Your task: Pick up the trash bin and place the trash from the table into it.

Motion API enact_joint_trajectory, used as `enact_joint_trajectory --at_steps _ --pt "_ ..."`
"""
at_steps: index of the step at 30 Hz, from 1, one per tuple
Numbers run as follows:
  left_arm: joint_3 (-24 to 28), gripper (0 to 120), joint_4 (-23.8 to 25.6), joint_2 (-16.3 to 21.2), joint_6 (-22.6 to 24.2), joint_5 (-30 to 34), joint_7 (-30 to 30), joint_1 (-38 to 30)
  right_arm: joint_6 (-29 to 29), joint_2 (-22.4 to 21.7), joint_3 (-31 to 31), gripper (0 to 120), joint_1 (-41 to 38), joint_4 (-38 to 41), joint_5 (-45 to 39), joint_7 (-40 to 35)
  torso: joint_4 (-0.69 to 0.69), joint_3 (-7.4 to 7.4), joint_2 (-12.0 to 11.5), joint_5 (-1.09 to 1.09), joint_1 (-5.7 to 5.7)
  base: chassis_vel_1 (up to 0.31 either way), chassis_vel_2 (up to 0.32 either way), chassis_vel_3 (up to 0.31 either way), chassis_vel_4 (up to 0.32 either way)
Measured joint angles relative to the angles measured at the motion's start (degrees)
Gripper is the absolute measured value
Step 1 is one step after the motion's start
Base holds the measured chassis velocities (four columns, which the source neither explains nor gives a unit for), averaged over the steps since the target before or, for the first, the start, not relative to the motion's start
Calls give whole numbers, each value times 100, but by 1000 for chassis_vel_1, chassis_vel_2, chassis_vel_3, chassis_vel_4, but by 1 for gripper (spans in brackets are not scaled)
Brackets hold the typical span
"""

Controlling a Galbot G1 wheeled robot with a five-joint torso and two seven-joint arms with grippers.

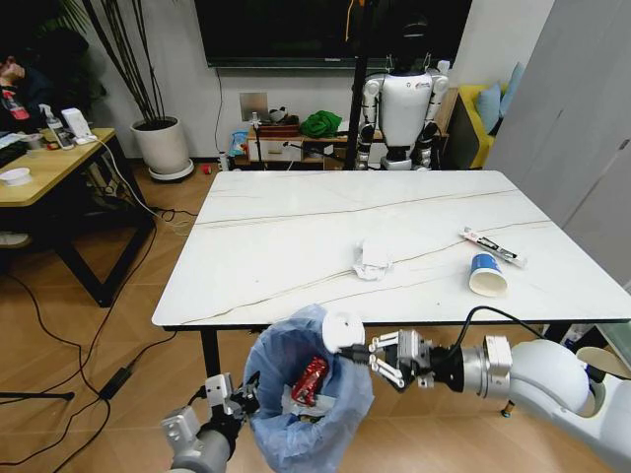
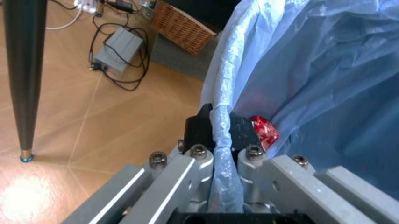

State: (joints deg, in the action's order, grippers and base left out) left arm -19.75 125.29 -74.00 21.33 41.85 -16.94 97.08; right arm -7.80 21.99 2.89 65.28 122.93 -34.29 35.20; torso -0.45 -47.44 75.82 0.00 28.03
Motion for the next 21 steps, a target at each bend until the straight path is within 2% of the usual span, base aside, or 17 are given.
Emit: enact_joint_trajectory --at_steps 6,11,21 --pt "25 0 -55 6 16 19 -10 -105 -112 100 -114 0 -107 -28 118 114 0 0 0 0 1 0 0 0 0" --pt "61 0 -56 17 38 25 -34 -119 -178 184 -491 0 -508 -49 162 138 0 0 0 0 0 0 0 0 0" --pt "66 0 -20 5 49 25 -41 -107 -46 235 -968 0 -999 -124 296 182 0 0 -1 0 1 0 0 0 0"
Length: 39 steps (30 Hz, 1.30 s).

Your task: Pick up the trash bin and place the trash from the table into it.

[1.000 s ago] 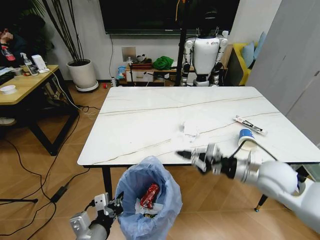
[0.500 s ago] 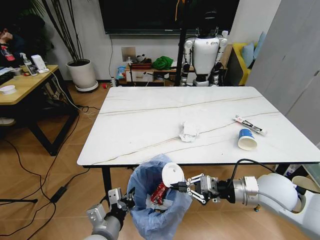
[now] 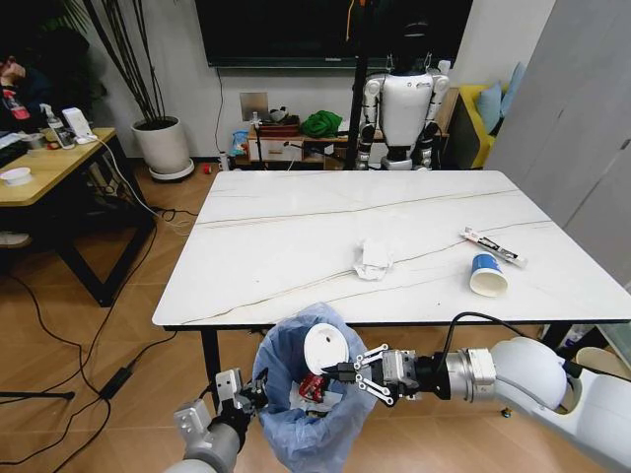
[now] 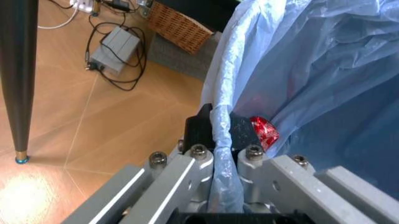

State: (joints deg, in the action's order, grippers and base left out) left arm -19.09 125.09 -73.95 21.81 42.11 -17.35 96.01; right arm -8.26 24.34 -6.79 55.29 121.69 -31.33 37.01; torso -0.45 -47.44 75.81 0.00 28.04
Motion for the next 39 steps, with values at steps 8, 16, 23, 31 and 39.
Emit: enact_joint_trajectory --at_steps 8,16,23,31,39 --pt "-4 0 43 -9 12 5 -8 2 75 35 -146 0 -232 -149 222 101 0 0 0 0 0 0 0 0 0" --pt "1 0 44 -18 21 6 -14 10 43 74 -143 14 -236 -220 312 138 0 0 0 0 0 0 0 0 0" --pt "-14 0 55 -4 22 6 -18 31 10 77 -137 36 -197 -232 318 139 0 0 0 0 0 0 0 0 0" --pt "-97 0 152 25 23 -37 -21 240 164 190 121 68 -266 -307 -488 -261 -2 0 0 -2 0 0 0 0 0" --pt "-326 0 391 74 -23 -205 43 823 355 518 124 94 -860 -741 -1520 -1166 1 0 0 2 -1 0 0 0 0"
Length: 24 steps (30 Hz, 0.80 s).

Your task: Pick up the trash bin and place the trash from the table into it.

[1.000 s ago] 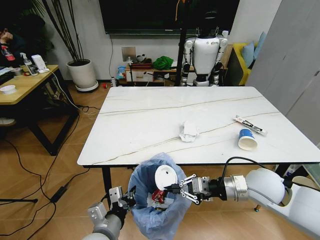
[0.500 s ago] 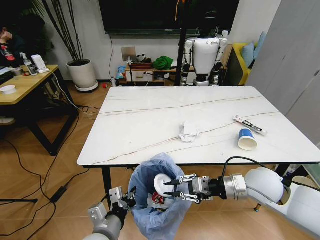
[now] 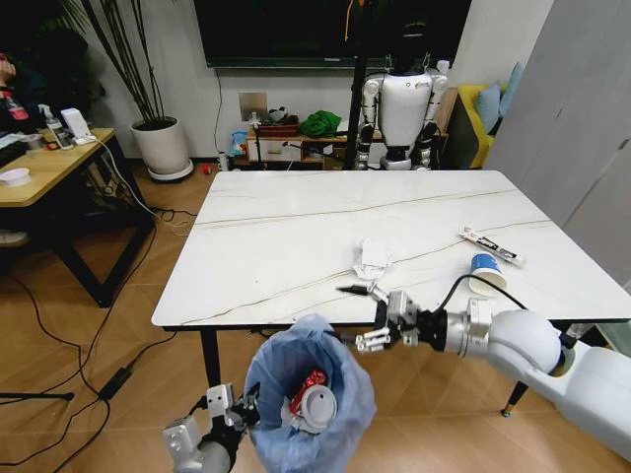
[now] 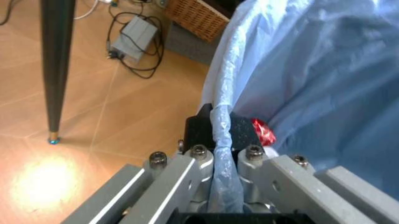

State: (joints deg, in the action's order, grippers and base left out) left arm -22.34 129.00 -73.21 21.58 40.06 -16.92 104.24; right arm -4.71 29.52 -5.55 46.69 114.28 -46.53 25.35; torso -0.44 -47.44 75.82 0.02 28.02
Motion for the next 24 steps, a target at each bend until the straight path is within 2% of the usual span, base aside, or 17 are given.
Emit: enact_joint_trajectory --at_steps 2,6,10,13,15,24 --pt "-108 0 126 24 -40 -50 54 205 -66 213 -140 99 -283 -213 -96 -506 0 0 0 -3 0 0 0 0 0" --pt "-182 0 201 35 -56 -83 80 328 -57 336 -215 100 -441 -362 -183 -731 1 0 0 -2 0 0 0 0 0" --pt "-238 0 268 77 -76 -106 105 425 100 489 -265 100 -624 -612 -344 -960 1 0 0 -2 0 0 0 0 0" --pt "-236 0 284 194 -73 -103 105 475 442 705 -265 100 -805 -982 -374 -1341 -1 0 0 -3 0 0 0 0 0" --pt "-237 0 290 208 -71 -101 105 477 508 747 -268 100 -834 -1068 -359 -1409 0 0 0 -3 0 0 0 0 0" --pt "-319 0 347 285 -44 -52 93 537 839 1293 -259 100 -1046 -2383 -170 -1565 0 0 0 -2 1 0 0 0 0"
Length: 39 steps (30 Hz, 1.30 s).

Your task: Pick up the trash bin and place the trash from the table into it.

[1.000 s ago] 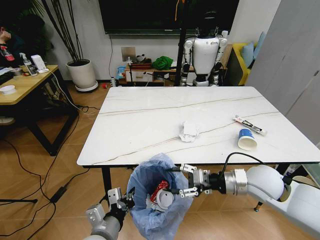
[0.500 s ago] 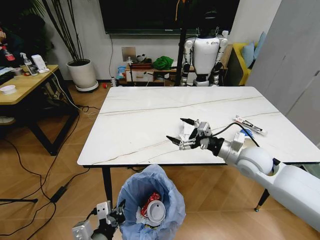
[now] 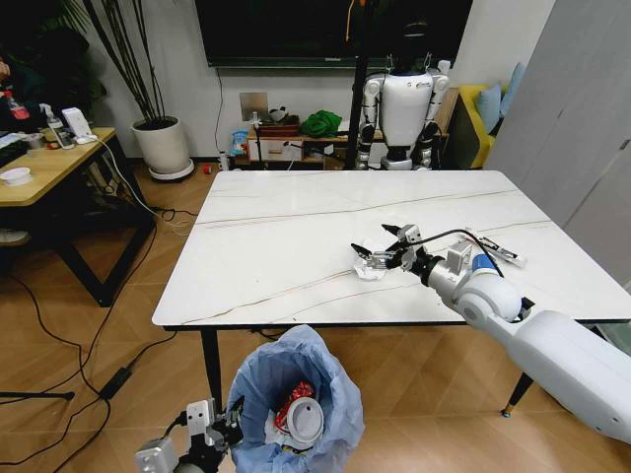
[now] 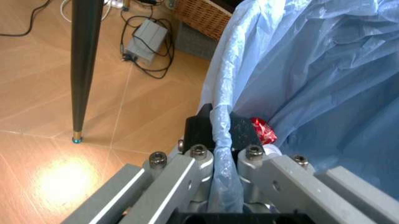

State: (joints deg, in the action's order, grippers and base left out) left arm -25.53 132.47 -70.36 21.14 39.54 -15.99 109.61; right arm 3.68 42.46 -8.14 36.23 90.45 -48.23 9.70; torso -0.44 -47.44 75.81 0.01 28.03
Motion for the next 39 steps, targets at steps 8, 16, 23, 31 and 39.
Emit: enact_joint_trajectory --at_steps 8,16,23,31,39 --pt "-14 0 -38 -59 11 -2 -9 -20 19 413 -16 100 -122 -825 138 120 -1 0 0 -1 1 0 0 0 0" --pt "-36 0 -150 -97 34 54 -39 -130 37 846 -327 100 -474 -1502 161 224 0 0 0 -1 1 0 0 0 0" --pt "-49 0 -196 -81 56 161 -75 -222 56 1030 -497 100 -602 -1893 179 234 0 1 0 -1 1 0 0 0 0" --pt "-58 0 -272 -11 73 293 -117 -338 70 1084 -527 72 -633 -2050 165 246 0 0 0 -1 0 0 0 0 0" --pt "-14 0 -309 -4 74 334 -127 -398 30 1002 -574 40 -593 -1946 168 280 -1 1 1 0 0 0 0 0 0"
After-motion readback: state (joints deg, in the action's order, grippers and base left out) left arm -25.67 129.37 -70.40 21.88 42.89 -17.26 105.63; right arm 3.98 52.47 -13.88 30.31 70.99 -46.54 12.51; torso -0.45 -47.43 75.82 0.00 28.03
